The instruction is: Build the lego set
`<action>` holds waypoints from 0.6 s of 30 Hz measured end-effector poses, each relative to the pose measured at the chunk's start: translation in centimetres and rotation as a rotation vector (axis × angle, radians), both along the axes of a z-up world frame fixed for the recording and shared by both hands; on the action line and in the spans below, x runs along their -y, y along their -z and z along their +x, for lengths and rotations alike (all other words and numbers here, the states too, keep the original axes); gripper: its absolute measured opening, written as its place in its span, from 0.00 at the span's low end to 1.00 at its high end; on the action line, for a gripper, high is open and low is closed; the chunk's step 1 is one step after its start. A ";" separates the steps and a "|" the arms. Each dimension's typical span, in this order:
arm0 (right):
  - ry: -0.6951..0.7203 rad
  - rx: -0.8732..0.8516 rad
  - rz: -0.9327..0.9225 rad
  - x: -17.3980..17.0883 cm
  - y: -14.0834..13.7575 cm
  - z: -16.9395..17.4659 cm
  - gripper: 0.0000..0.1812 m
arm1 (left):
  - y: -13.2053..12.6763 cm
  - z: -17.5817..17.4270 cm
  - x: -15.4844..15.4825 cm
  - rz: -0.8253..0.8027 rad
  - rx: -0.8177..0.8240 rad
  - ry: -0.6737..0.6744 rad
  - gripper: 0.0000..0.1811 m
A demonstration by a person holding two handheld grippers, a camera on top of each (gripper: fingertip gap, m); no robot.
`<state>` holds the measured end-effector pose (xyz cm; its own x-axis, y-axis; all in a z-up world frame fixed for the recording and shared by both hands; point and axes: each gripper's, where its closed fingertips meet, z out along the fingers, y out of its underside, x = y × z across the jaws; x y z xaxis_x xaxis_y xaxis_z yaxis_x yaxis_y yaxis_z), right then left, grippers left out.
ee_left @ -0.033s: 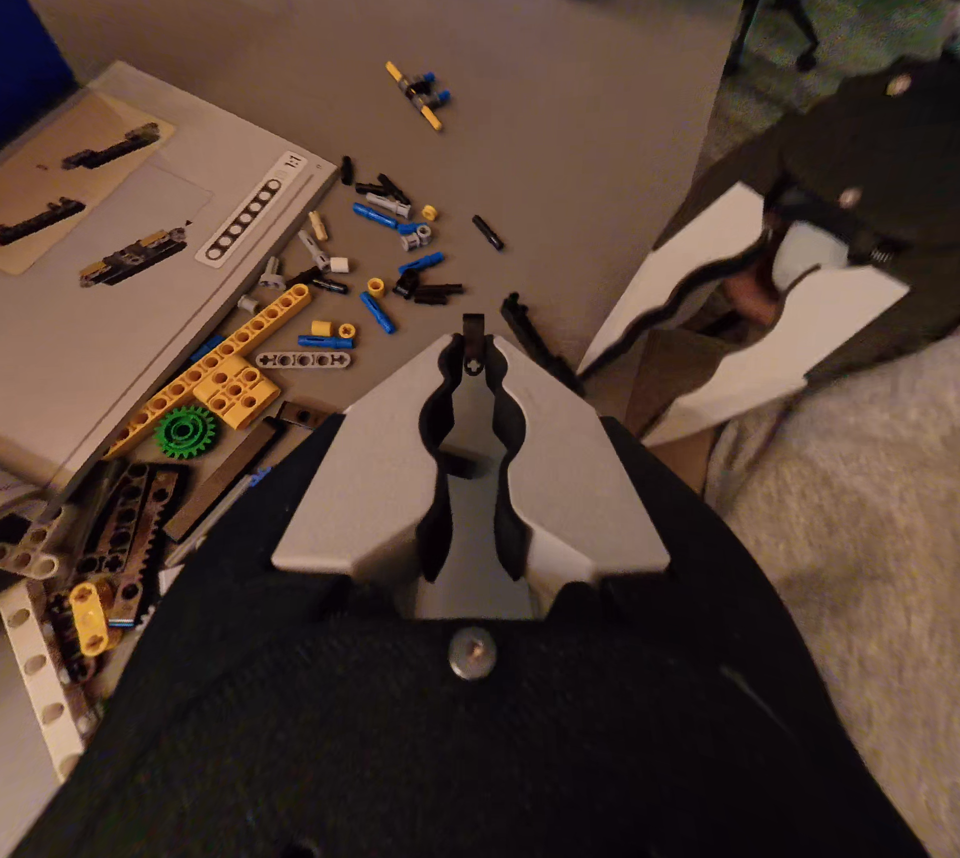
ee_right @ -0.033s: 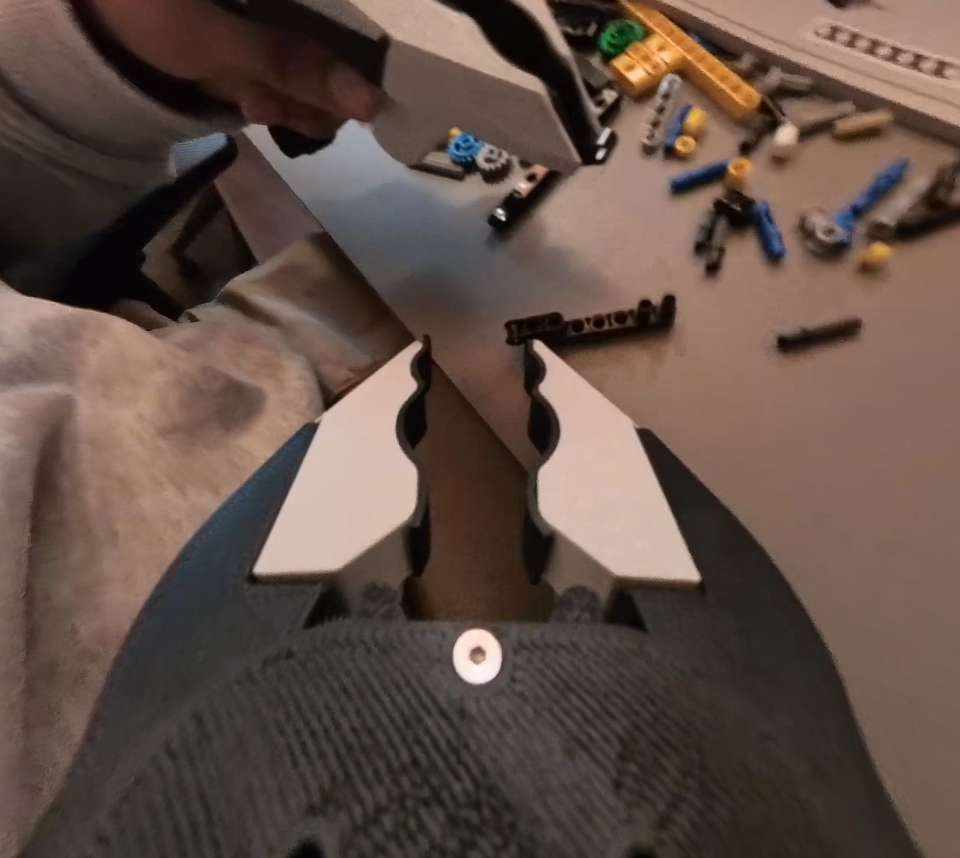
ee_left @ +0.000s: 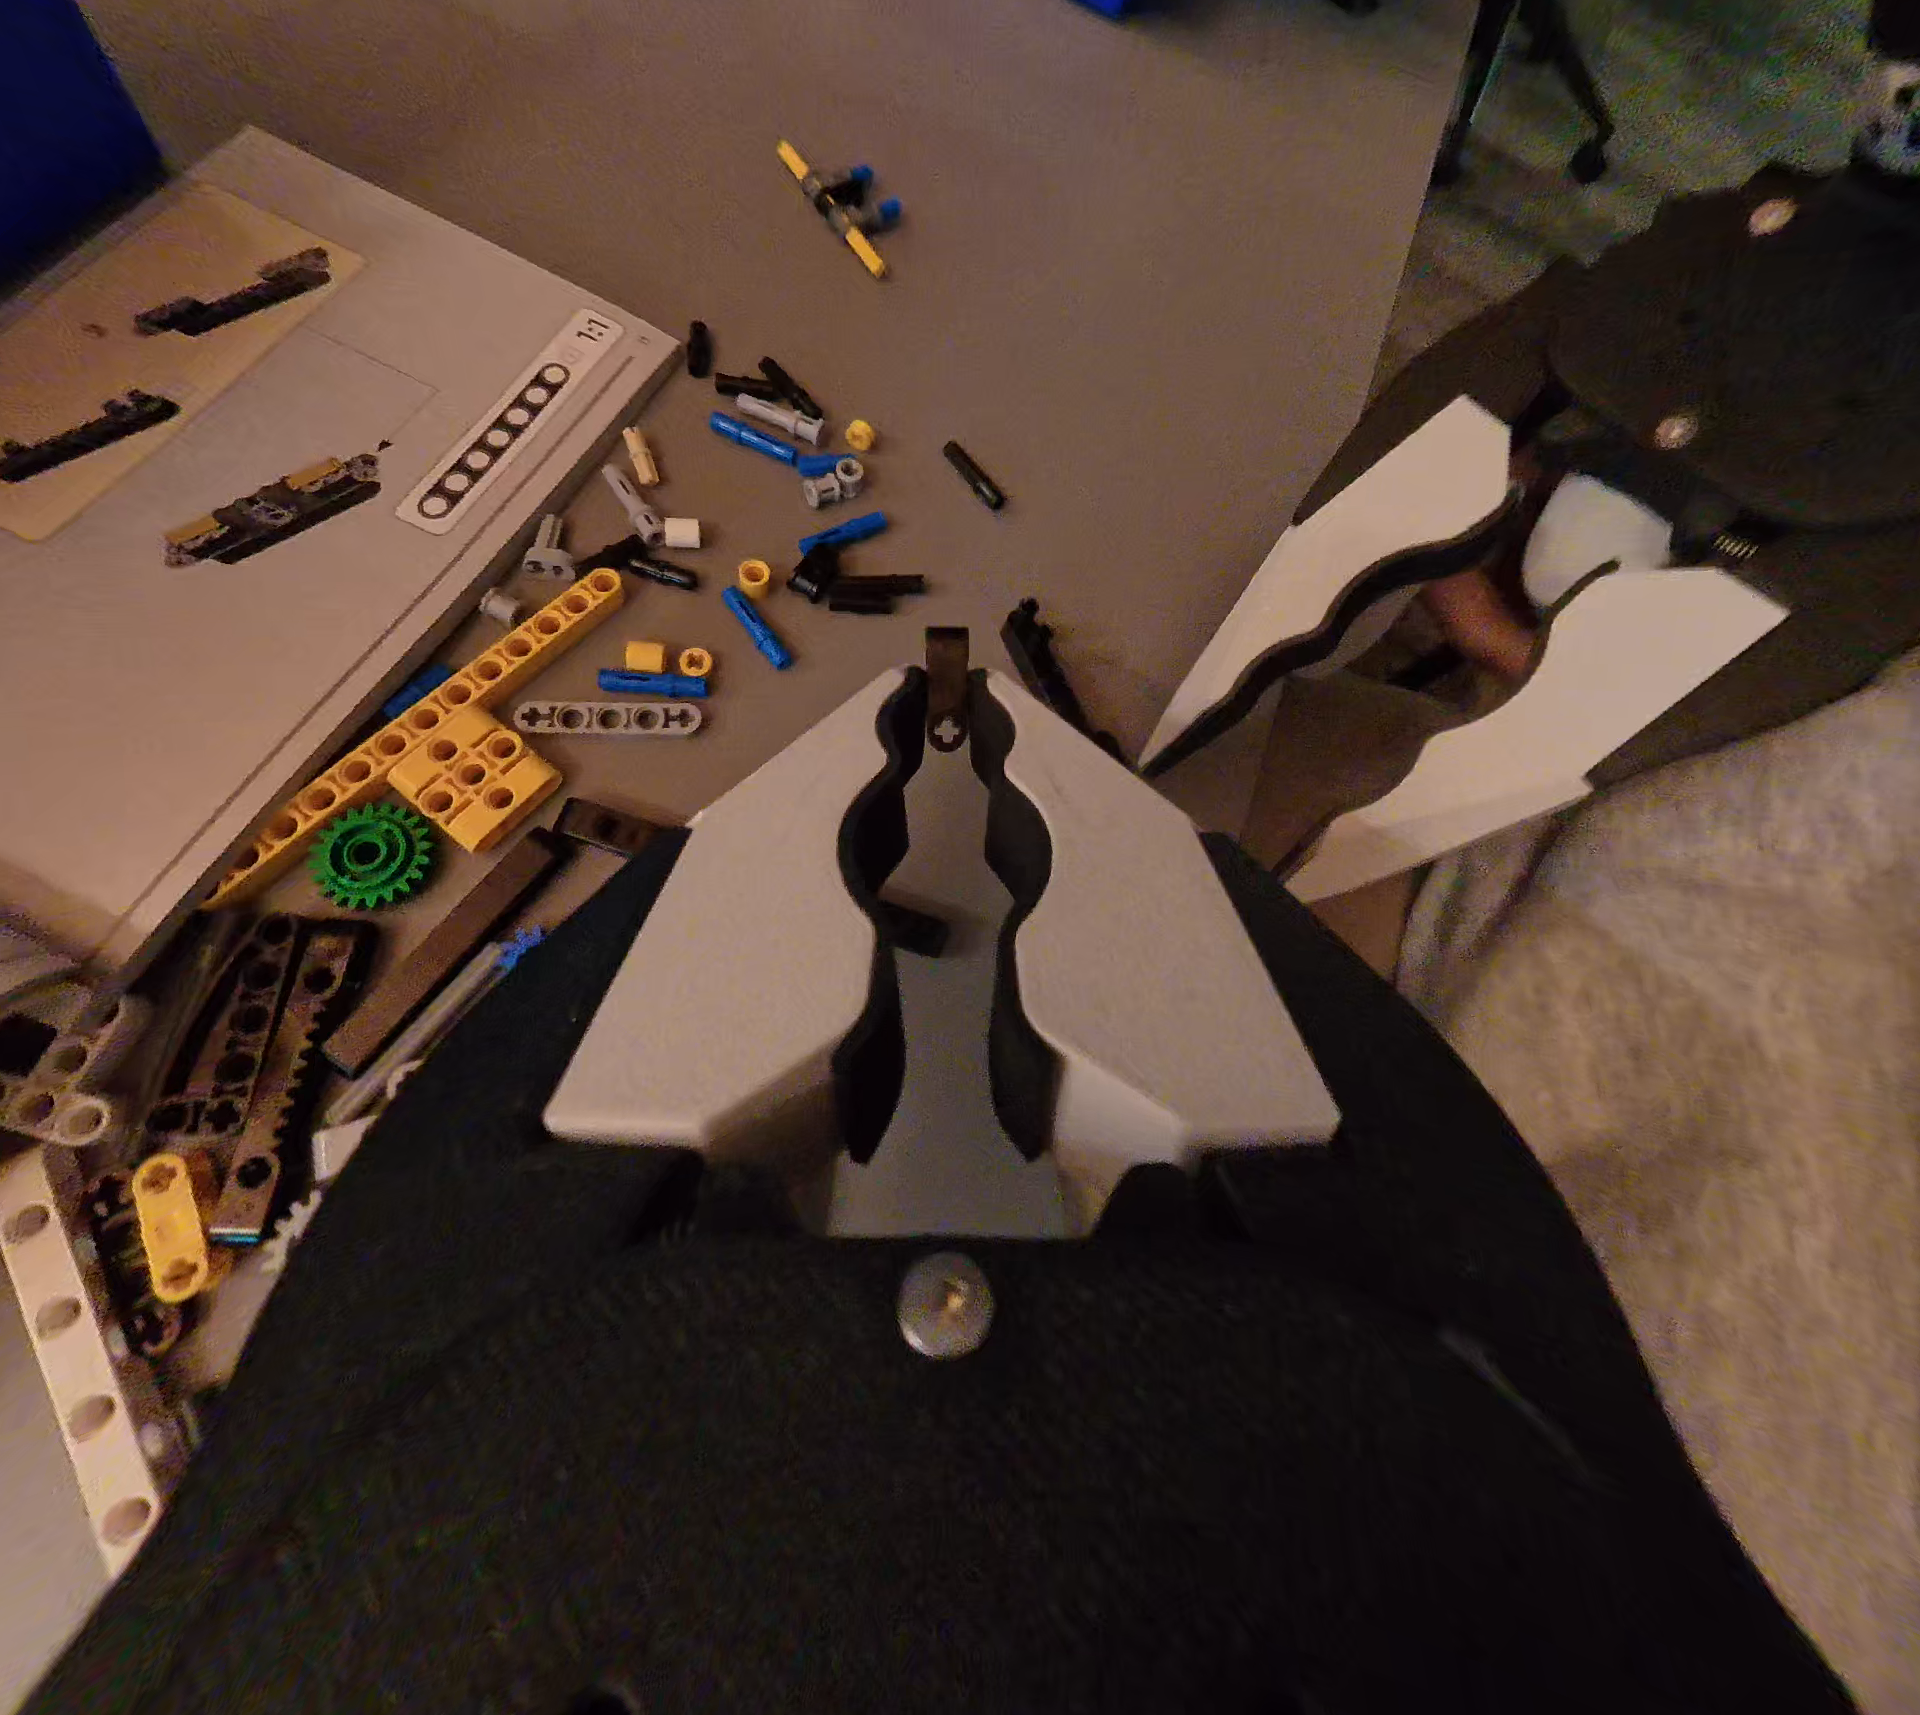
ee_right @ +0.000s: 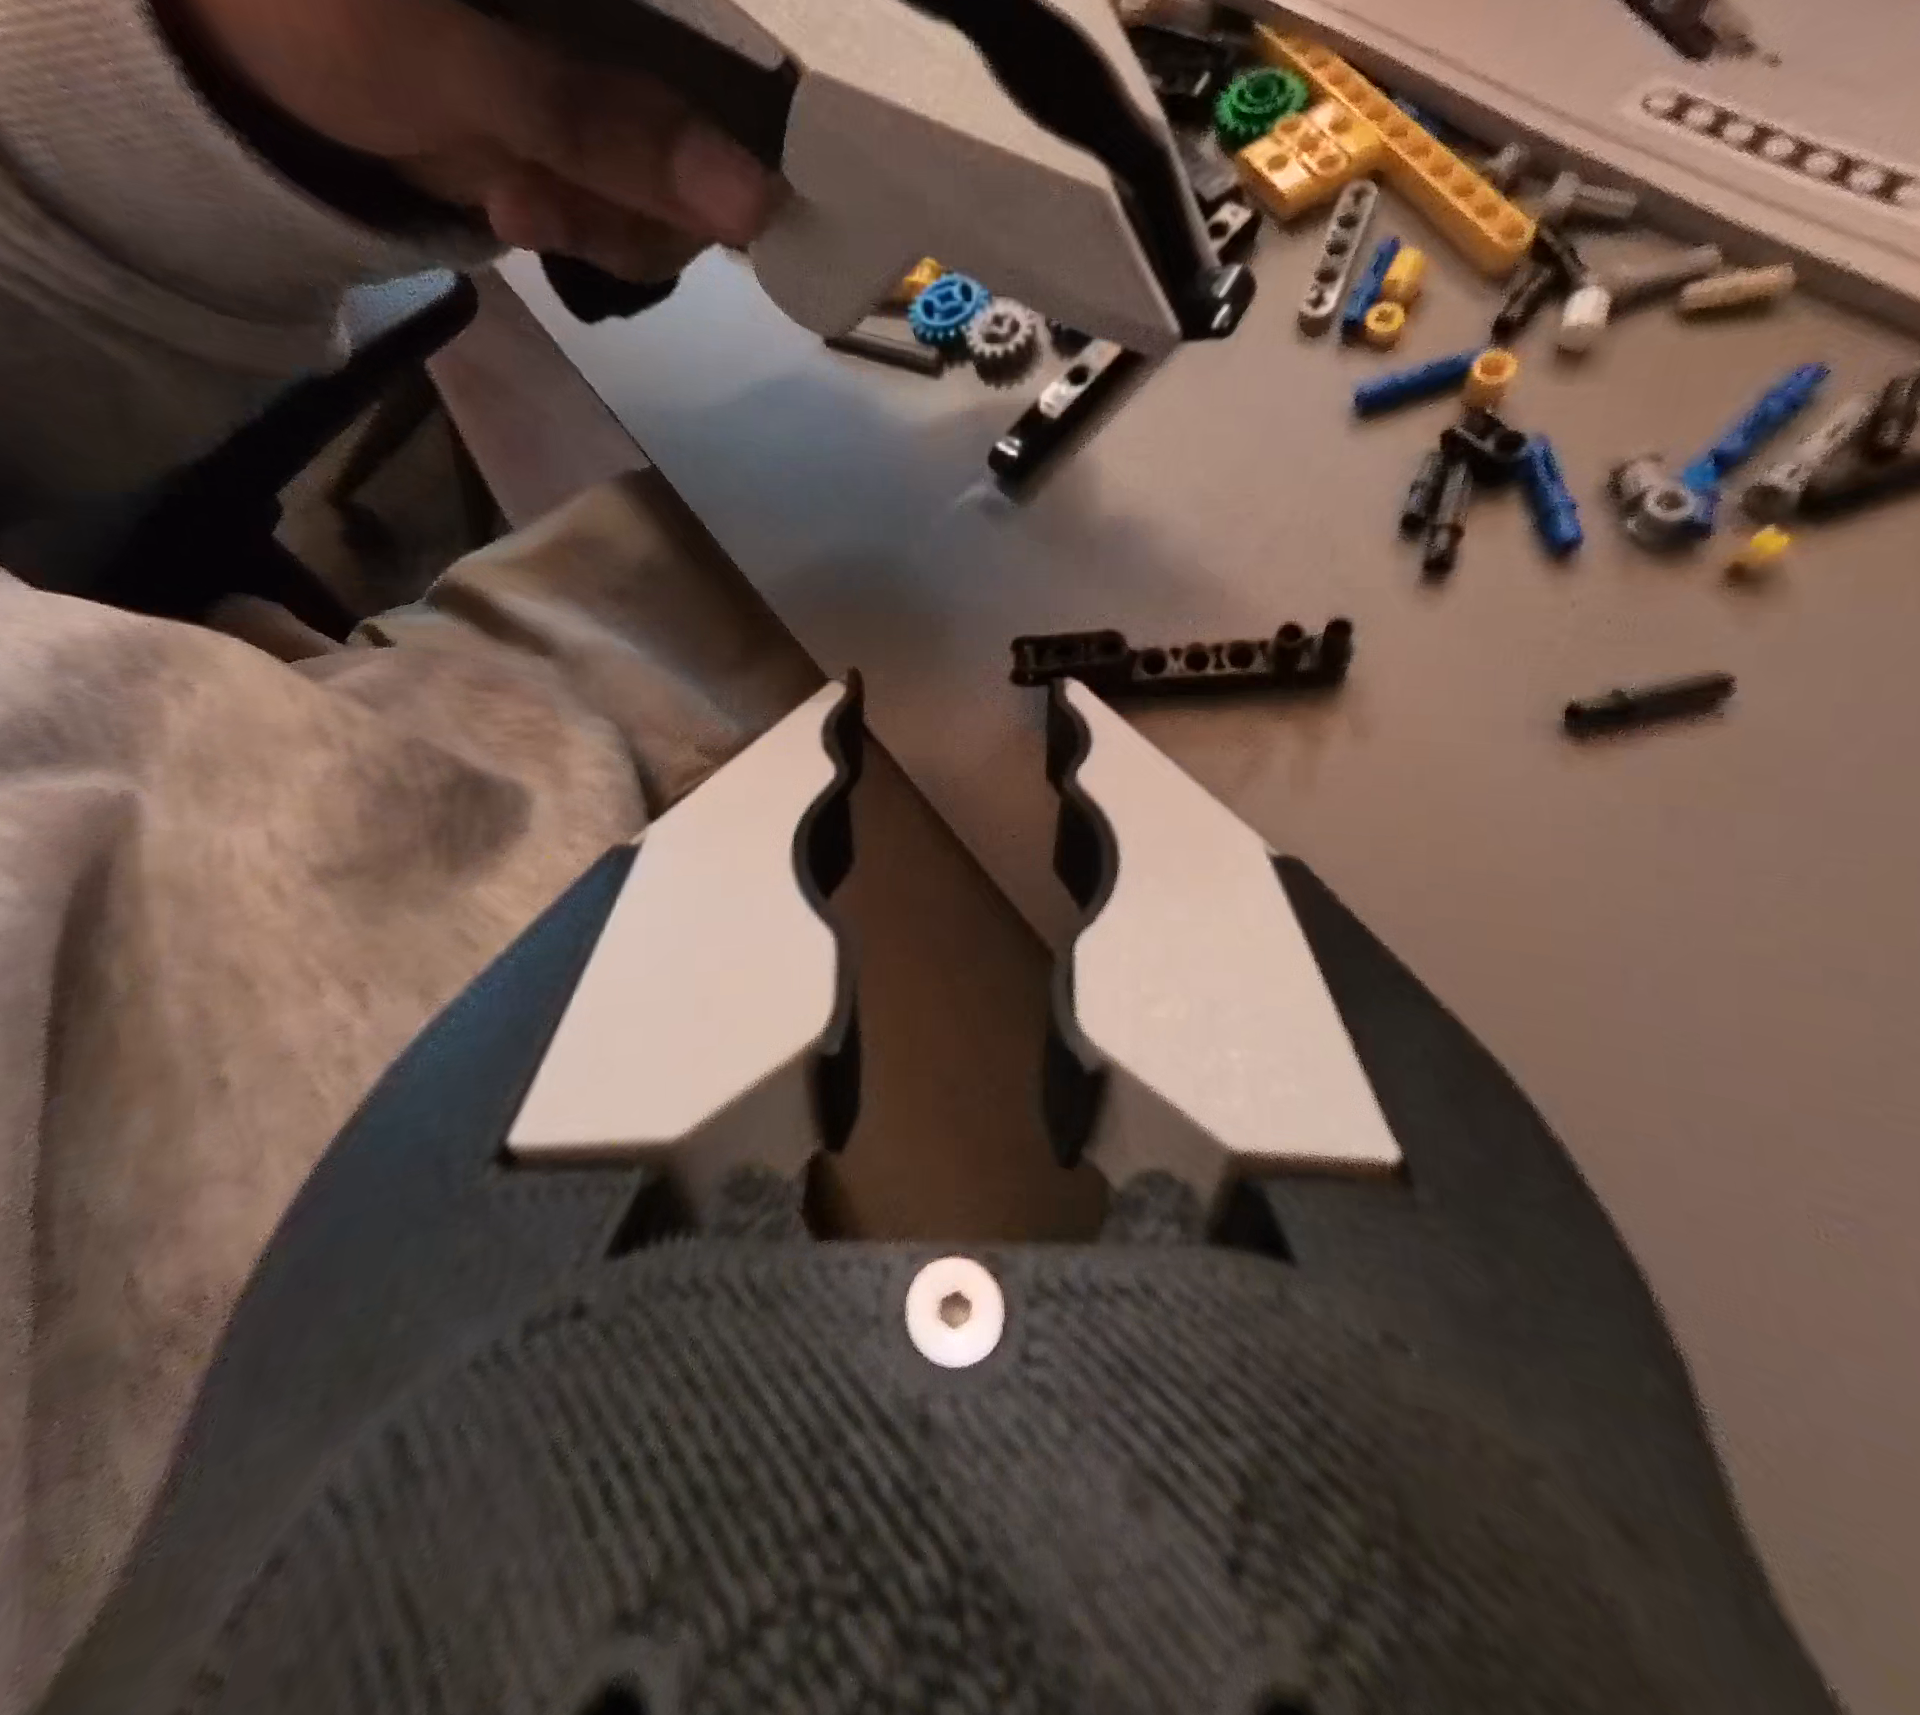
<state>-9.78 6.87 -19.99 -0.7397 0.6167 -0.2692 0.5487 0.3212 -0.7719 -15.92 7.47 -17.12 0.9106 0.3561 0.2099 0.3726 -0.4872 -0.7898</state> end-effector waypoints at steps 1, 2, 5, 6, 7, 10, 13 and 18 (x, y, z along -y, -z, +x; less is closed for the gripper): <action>-0.005 -0.017 0.012 0.1 -0.1 -0.1 0.18 | -0.3 -0.1 0.2 0.021 0.007 -0.014 0.04; -0.005 -0.030 0.016 -0.1 -0.4 -0.3 0.18 | -0.6 -0.1 0.4 0.042 0.010 -0.028 0.04; 0.054 -0.050 -0.038 -1.4 -1.9 -1.3 0.17 | -1.3 0.3 0.6 0.121 0.043 -0.056 0.04; 0.081 -0.054 -0.078 -1.8 -2.7 -1.6 0.16 | -1.6 0.6 0.4 0.156 0.057 -0.063 0.04; 0.105 -0.057 -0.132 -1.9 -3.5 -1.9 0.16 | -1.8 1.0 0.1 0.191 0.071 -0.067 0.03; 0.173 -0.035 -0.345 -1.8 -6.3 -2.7 0.14 | -2.2 2.7 -1.2 0.274 0.104 -0.037 0.03; 0.283 0.058 -0.465 -2.5 -6.5 -3.9 0.14 | -2.3 2.9 -1.7 0.316 0.087 -0.064 0.03; 0.322 0.219 -0.661 -2.5 -6.4 -4.0 0.16 | -2.7 2.7 -1.4 0.319 -0.014 -0.093 0.03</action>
